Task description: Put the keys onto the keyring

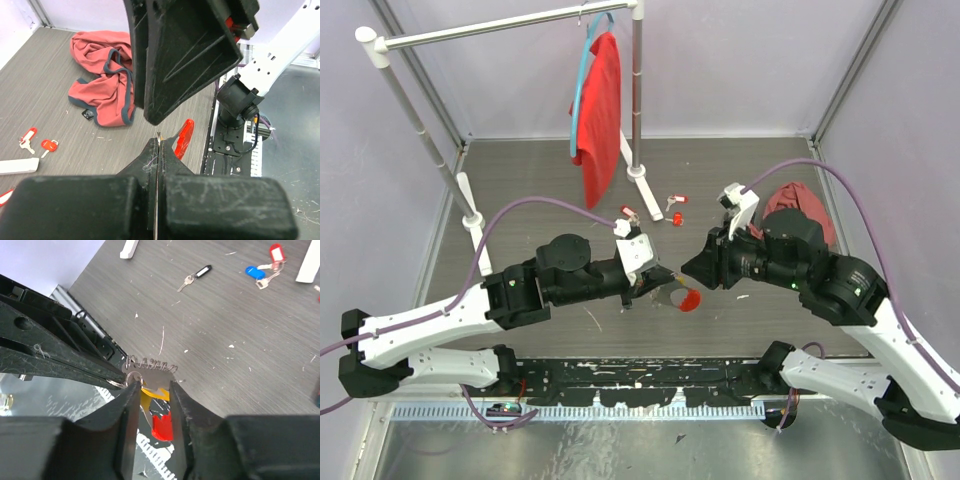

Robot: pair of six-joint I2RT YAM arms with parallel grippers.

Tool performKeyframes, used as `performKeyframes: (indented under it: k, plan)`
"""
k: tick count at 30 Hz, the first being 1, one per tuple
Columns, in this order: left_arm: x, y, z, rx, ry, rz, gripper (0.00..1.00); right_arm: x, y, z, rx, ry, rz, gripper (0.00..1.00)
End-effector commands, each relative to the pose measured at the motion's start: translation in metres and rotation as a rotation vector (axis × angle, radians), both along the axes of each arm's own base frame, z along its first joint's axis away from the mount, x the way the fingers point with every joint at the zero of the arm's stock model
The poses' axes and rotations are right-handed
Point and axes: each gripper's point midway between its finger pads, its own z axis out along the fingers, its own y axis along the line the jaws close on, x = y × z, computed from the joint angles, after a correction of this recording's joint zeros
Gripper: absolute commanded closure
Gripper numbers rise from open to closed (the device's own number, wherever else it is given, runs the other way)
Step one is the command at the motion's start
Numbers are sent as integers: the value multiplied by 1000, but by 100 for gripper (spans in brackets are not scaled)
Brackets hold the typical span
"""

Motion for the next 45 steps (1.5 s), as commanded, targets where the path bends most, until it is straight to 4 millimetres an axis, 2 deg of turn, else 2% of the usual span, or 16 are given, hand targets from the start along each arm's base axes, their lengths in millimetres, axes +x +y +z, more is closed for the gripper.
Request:
performKeyframes:
  k: [1, 5, 10, 14, 19, 23, 24, 27, 29, 33, 40, 45]
  plan:
    - [5, 3, 23, -58, -21, 37, 100, 13, -18, 34, 60, -144, -107, 61]
    - [13, 6, 11, -26, -9, 88, 100, 21, -33, 41, 66, -196, -186, 48]
    - [27, 12, -10, 13, 36, 155, 100, 29, -48, 31, 61, -206, -282, 32]
    - [44, 14, -36, 60, 102, 212, 100, 32, -58, 21, 78, -186, -361, 14]
    - [71, 12, -71, 130, 158, 262, 100, 33, -68, 11, 89, -166, -418, 10]
    - [96, 7, -92, 149, 188, 277, 100, 31, -63, -3, 66, -127, -401, 9]
    - [107, 4, -103, 163, 201, 288, 100, 29, -58, -7, 61, -111, -375, 9]
    - [132, -2, -119, 164, 230, 298, 100, 28, -53, -16, 39, -82, -355, 9]
    - [142, -7, -121, 148, 232, 290, 100, 28, -51, -21, 31, -72, -350, 9]
    - [137, -13, -129, 121, 247, 252, 100, 28, -46, -28, 13, -60, -329, 9]
    - [98, 2, -172, 142, 362, 186, 99, 30, -43, -43, -31, -44, -315, 9]
    - [79, 10, -189, 189, 382, 170, 98, 33, -44, -58, -74, -30, -327, 9]
